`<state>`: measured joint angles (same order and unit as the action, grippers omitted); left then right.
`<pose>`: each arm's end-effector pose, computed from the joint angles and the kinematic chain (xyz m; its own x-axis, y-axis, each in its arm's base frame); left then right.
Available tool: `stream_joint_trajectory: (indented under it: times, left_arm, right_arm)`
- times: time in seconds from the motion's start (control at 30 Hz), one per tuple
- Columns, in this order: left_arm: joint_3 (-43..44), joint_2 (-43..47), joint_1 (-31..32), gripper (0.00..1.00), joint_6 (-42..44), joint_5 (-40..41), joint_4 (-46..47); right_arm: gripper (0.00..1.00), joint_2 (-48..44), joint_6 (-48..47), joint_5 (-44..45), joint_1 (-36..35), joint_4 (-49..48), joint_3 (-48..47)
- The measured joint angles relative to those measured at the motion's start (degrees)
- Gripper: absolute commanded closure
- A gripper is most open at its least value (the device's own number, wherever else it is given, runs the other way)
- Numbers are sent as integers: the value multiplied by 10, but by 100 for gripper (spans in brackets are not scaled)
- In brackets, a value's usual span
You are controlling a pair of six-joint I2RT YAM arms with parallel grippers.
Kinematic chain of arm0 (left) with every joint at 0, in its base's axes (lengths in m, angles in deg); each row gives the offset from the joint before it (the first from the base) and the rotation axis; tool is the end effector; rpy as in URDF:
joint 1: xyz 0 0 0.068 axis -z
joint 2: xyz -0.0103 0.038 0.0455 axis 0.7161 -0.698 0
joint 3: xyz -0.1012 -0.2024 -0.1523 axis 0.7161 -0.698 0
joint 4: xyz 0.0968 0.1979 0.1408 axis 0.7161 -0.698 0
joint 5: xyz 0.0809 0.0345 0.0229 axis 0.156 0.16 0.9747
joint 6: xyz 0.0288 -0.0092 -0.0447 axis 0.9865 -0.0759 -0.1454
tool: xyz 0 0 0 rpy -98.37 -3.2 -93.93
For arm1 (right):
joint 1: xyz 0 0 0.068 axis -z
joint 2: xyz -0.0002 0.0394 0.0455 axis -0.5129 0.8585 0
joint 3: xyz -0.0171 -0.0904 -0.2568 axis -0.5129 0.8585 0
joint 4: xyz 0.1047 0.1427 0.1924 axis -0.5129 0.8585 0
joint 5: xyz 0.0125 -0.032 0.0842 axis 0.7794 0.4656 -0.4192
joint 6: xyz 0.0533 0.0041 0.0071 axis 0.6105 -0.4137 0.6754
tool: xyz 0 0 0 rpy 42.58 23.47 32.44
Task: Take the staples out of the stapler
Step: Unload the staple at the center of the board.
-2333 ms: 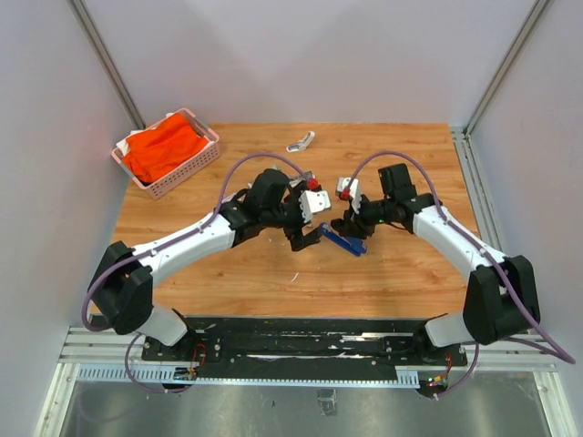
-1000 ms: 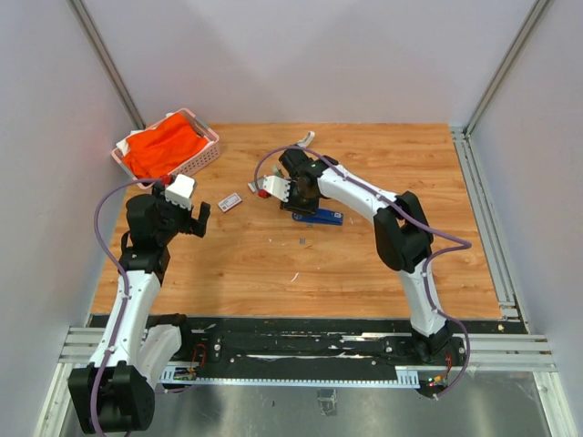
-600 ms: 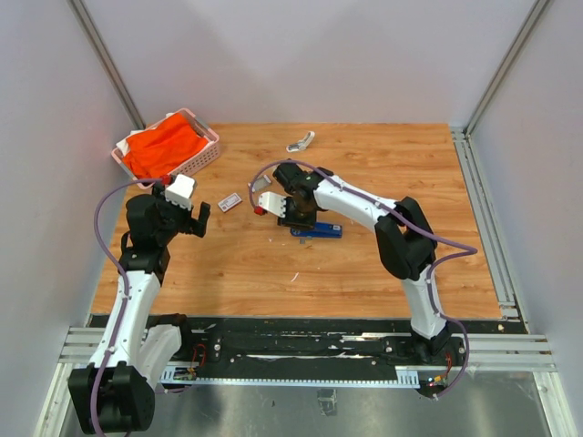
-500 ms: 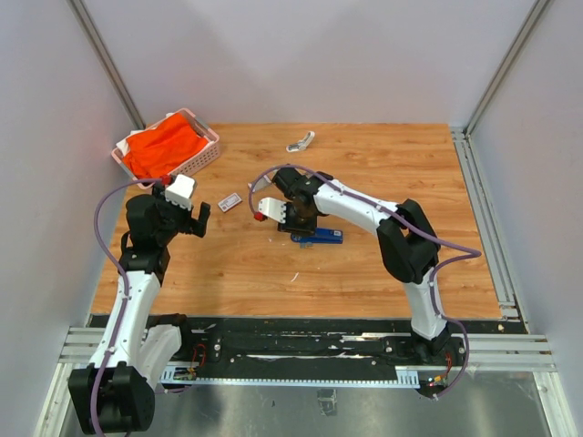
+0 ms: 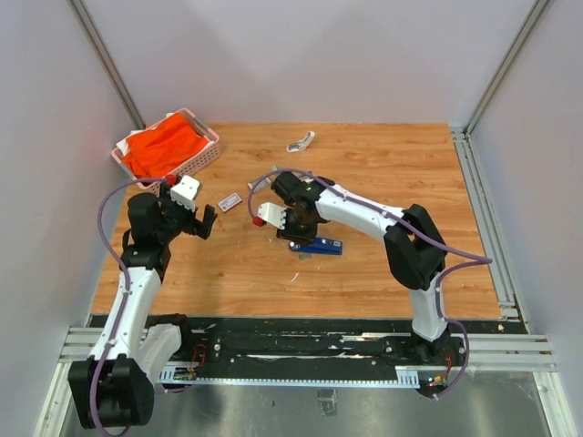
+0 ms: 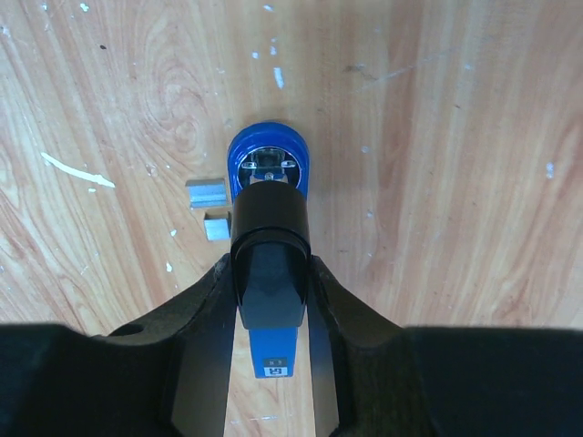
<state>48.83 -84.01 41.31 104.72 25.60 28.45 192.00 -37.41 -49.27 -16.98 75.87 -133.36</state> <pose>0.1991 0.0010 0.2706 -0.1998 0.3188 -0.9265 0.4094 0.8862 0.2167 0.2792 0.3151 0.2105 -0.0674 -0.9316 -0.3573 -0.9878 0.1128 -0.1077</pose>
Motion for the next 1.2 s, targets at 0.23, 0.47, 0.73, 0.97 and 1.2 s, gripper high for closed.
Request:
stream_joint_trajectory:
  times: [0.23,0.47,0.73,0.97,1.2]
  left_arm:
    - [54,-101,28,2,21,-37,-5]
    - [151,-213,144,2,50,-50,-6]
    - [275,-333,288,2,73,-68,-28]
    - [348,-405,361,1,87,-111,-69]
    - [360,-442,398,5,97,-126,-97]
  right_arm:
    - [99,-110,-3,-60,69,-21,26]
    - [99,-244,-15,-198,205,-94,139]
    - [100,-281,-24,-328,270,-165,272]
    - [99,-304,-25,-403,284,-220,313]
    - [99,-322,-25,-443,285,-264,348]
